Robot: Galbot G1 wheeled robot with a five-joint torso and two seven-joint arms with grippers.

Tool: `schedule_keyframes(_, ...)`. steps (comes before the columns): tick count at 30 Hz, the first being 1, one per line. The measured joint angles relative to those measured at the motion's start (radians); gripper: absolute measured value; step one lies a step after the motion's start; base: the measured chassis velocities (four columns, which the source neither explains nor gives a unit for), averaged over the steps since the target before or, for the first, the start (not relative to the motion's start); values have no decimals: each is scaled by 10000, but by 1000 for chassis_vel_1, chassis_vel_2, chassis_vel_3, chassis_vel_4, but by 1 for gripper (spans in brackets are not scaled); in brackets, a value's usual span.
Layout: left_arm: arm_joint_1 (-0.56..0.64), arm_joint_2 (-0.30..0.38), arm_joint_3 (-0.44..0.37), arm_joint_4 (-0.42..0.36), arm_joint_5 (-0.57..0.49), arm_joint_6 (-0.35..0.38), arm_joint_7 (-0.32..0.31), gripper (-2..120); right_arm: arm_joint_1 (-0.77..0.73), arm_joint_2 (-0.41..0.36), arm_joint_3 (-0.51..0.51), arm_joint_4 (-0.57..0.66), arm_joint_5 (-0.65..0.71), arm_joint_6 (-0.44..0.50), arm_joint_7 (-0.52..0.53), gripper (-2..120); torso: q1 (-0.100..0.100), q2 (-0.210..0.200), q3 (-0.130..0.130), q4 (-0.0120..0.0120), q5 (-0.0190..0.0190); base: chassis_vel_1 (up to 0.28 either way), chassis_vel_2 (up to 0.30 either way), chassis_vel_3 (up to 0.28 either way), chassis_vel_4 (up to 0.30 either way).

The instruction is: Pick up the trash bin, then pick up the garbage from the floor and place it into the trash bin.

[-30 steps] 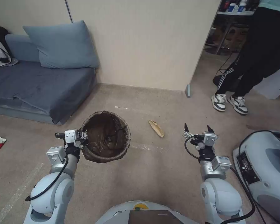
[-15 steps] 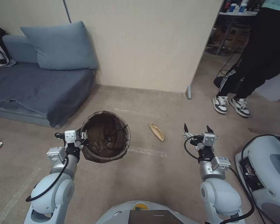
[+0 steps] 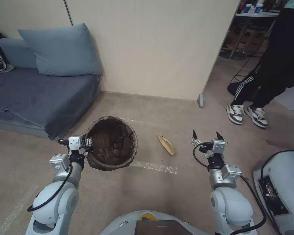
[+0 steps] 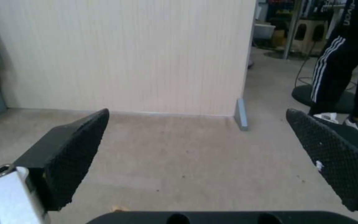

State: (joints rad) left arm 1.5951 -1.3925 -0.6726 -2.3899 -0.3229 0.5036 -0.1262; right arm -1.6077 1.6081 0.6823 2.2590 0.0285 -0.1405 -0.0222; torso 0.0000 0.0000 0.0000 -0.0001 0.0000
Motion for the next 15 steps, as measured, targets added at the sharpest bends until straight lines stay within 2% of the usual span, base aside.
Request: schedule_keyframes(15, 81, -32, 58, 48, 113, -101, 250, 7, 7, 0, -4, -39, -47, 7, -53, 100, 0, 0, 0, 0, 0, -96, 90, 101, -83)
